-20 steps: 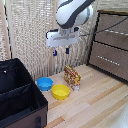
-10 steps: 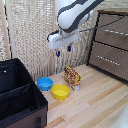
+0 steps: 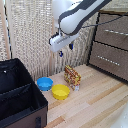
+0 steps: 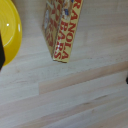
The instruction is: Kindly move your gripper toward the top drawer's handle. With caution, hold the handle robustly using your gripper and pull open the top drawer. Let the handle go. Relocate your gripper to the bowl placed in the background. Gently hold the bowl using your gripper. Bring the gripper and the bowl to the ajar drawer. Softly release the bowl into it.
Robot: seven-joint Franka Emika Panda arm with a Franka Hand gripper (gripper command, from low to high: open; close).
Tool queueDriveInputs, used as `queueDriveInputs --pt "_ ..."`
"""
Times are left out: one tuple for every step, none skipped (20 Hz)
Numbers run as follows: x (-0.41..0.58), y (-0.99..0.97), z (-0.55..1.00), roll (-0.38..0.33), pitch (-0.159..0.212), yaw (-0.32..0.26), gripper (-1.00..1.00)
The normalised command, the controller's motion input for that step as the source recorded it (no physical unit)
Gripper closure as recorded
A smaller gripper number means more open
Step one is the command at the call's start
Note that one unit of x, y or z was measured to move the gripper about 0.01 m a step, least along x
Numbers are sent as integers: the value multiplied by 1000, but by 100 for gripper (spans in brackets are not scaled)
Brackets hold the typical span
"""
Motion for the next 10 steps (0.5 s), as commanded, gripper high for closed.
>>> queueDriveInputs --pt "46 9 77 -375 20 121 -100" --pt "31 6 63 -375 21 122 -100" --pt "29 0 57 -375 23 123 -100" --pt "26 0 57 -375 24 123 -100" --pt "23 3 60 -375 25 123 -100" --pt "29 11 80 -375 26 123 -100" --pt "46 23 114 -371 26 122 -100" --pt "74 46 169 -357 26 120 -100" --pt "97 74 226 -342 26 118 -100" --pt "129 86 269 -332 18 116 -100"
